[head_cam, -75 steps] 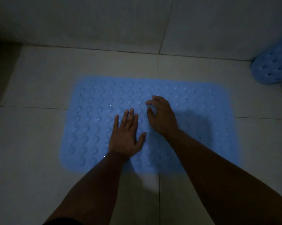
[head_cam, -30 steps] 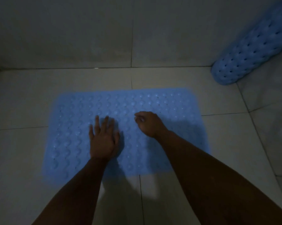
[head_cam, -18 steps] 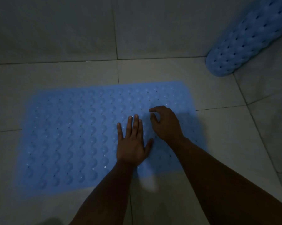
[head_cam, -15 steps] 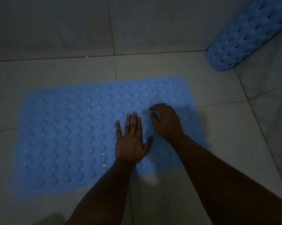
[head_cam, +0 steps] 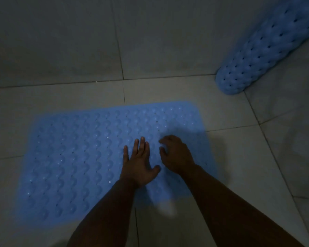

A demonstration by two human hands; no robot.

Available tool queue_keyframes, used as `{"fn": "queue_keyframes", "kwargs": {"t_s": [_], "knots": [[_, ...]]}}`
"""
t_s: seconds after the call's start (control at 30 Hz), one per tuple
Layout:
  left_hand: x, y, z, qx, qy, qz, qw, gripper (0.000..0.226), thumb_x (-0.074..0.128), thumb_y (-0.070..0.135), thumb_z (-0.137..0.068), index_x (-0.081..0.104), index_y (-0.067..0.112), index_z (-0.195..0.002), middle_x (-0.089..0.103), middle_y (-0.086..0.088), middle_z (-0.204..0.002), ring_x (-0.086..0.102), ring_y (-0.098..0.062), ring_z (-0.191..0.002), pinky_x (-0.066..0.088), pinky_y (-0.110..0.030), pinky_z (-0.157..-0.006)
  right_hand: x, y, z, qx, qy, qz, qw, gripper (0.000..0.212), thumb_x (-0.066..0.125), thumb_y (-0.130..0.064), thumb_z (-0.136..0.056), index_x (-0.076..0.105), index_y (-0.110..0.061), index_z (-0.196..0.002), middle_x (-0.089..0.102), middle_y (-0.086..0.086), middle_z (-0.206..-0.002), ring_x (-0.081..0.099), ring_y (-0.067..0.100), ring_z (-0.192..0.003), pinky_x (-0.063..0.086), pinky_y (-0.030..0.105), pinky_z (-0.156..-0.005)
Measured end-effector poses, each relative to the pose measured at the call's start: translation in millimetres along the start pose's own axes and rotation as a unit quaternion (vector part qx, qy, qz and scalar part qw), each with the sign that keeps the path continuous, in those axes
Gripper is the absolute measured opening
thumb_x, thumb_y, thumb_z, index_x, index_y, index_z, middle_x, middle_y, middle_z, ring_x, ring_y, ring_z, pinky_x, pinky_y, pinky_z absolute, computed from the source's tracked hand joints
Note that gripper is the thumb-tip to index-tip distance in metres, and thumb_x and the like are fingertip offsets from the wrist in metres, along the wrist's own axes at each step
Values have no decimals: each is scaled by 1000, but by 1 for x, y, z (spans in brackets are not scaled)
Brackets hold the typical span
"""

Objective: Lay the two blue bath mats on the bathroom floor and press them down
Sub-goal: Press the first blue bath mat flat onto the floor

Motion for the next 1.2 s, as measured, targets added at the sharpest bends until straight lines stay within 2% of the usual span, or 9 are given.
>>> {"fn": "queue_keyframes", "kwargs": {"t_s": [0.07, 0.13, 0.17, 0.3, 0.37, 0.67, 0.93, 1.07, 1.2], "knots": [[-31, 0, -4, -14, -27, 51, 998, 94, 30, 72, -83, 30, 17, -159, 9, -4, -172, 11, -24, -158, 7, -48, -127, 2, -7, 2, -14, -16, 47, 999, 47, 51, -33, -89, 66, -10, -127, 63, 15, -131, 58, 36, -125, 52, 53, -97], [-57, -4, -5, -17, 39, 50, 998, 78, 27, 58, -84, 55, 15, -144, 43, -8, -159, 43, -31, -145, 33, -43, -116, 13, -8, 8, -38, -43, 105, 993, 57, 45, -37, -93, 54, -5, -140, 52, 18, -147, 45, 38, -140, 46, 57, -106], [-64, -6, -2, -12, 74, 23, 997, 75, 25, 53, -85, 58, 15, -141, 50, -7, -154, 45, -32, -143, 36, -43, -114, 20, -7, 14, -43, -63, 127, 989, 62, 41, -40, -95, 47, -5, -146, 43, 17, -155, 37, 37, -146, 41, 58, -111], [-59, -9, 3, -20, 137, -19, 990, 66, 33, 47, -88, 58, 16, -141, 52, -9, -153, 34, -34, -150, 36, -52, -115, 45, -1, 30, -62, -90, 163, 981, 77, 32, -53, -98, 23, -4, -157, 10, 16, -167, 7, 32, -156, 21, 58, -121], [-54, -2, 3, -6, 167, -37, 985, 64, 33, 46, -91, 59, 15, -140, 52, -10, -151, 33, -36, -150, 37, -54, -114, 49, -1, 33, -65, -66, 172, 981, 81, 31, -57, -98, 19, -4, -158, 5, 15, -168, -1, 29, -156, 14, 57, -122], [-22, -17, 1, 9, 191, -64, 979, 55, 33, 42, -104, 44, 17, -151, 27, -13, -166, 12, -34, -157, 30, -56, -121, 55, 1, 36, -62, -14, 181, 982, 77, 30, -57, -101, 24, -4, -157, 10, 12, -168, 1, 24, -157, 13, 56, -122], [-14, -18, 1, 9, 199, -47, 979, 54, 34, 41, -104, 48, 16, -150, 25, -12, -167, 12, -34, -157, 31, -57, -120, 59, 4, 38, -57, -21, 186, 981, 79, 29, -59, -100, 21, -6, -158, 7, 11, -169, -1, 23, -157, 9, 56, -124], [-17, -17, -3, 3, 204, -38, 978, 54, 33, 42, -103, 48, 16, -149, 28, -13, -166, 13, -34, -157, 27, -56, -122, 59, 3, 31, -41, -49, 177, 982, 80, 26, -60, -99, 15, -9, -160, 3, 9, -169, -7, 22, -156, 4, 55, -125], [-33, -15, -8, -46, 212, -12, 976, 59, 28, 43, -101, 51, 14, -148, 33, -15, -164, 19, -38, -155, 32, -59, -119, 44, -10, 15, -9, -159, 121, 980, 75, 36, -47, -99, 13, -10, -160, -2, 7, -169, -4, 22, -156, 8, 57, -123]]}}
Point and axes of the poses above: each hand's wrist, its own z-axis away from the middle knuckle, its own x-axis out of the palm, y = z × x, the point moved 3 cm from there along -z, towards the middle knuckle
